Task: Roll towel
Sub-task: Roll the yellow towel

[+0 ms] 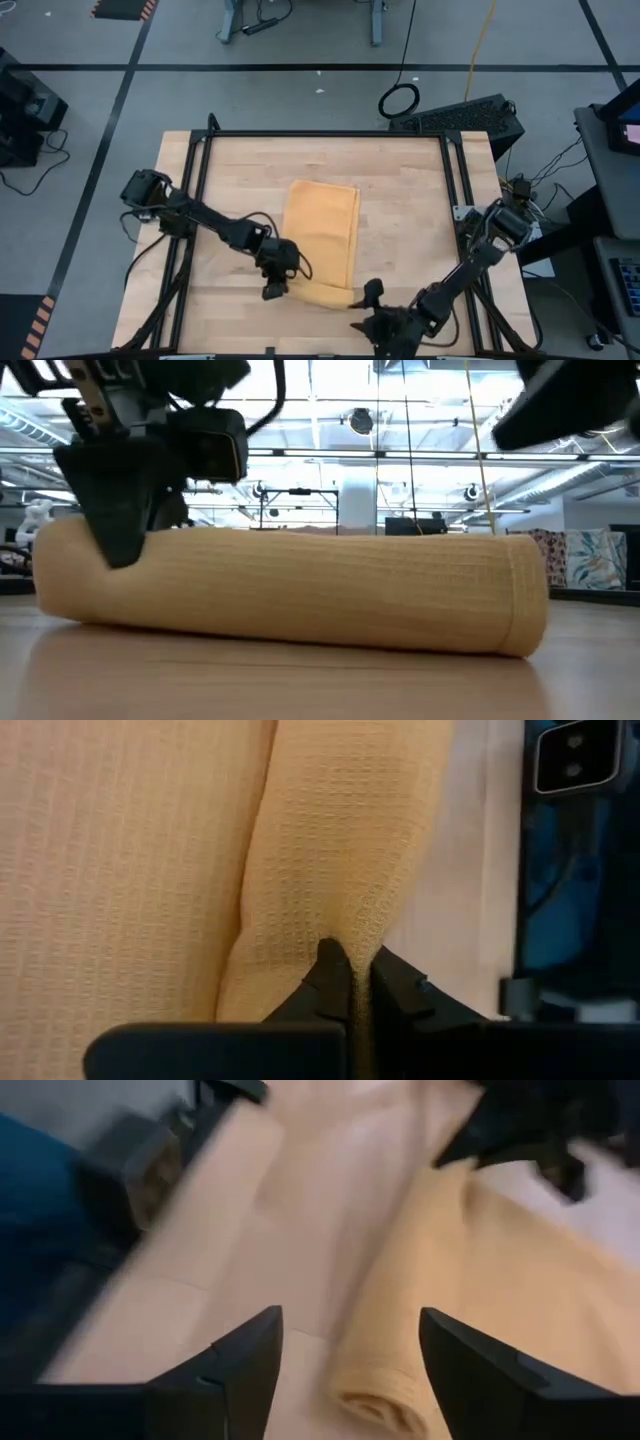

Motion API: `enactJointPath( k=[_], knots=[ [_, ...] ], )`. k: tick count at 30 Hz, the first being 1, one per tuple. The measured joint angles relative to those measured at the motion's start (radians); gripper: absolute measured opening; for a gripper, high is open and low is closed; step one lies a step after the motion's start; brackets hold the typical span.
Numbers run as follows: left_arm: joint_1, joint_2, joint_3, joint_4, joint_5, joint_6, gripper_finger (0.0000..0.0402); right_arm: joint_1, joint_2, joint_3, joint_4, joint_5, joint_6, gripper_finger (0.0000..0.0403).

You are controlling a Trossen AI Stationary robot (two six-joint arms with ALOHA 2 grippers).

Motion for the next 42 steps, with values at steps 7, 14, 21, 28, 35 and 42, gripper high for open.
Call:
enactJointPath(
  k=[7, 14, 21, 28, 35, 42],
  knots=[
    [0.042, 0.034, 0.001, -0.045, 0.062, -0.026, 0.0012, 0.011, 0.14, 0.0, 0.187, 0.158, -0.143, 0.0219],
    [0.053, 0.051, 0.001, -0.042, 0.075, -0.073, 0.0012, -0.042, 0.263, 0.001, 0.426, 0.114, -0.363, 0.0233],
    [0.056, 0.051, 0.001, -0.008, 0.135, -0.078, 0.0012, -0.076, 0.277, 0.002, 0.439, 0.126, -0.308, 0.0244],
    [0.065, 0.051, 0.001, 0.005, 0.173, -0.07, 0.0012, -0.12, 0.279, 0.002, 0.379, 0.217, -0.204, 0.0209],
    [0.065, 0.051, 0.001, 0.005, 0.171, -0.068, 0.0014, -0.158, 0.278, 0.003, 0.304, 0.182, -0.067, 0.0173],
    [0.065, 0.051, 0.001, -0.003, 0.106, -0.075, 0.0069, -0.22, 0.278, 0.003, 0.252, 0.052, 0.095, 0.0152]
  ],
)
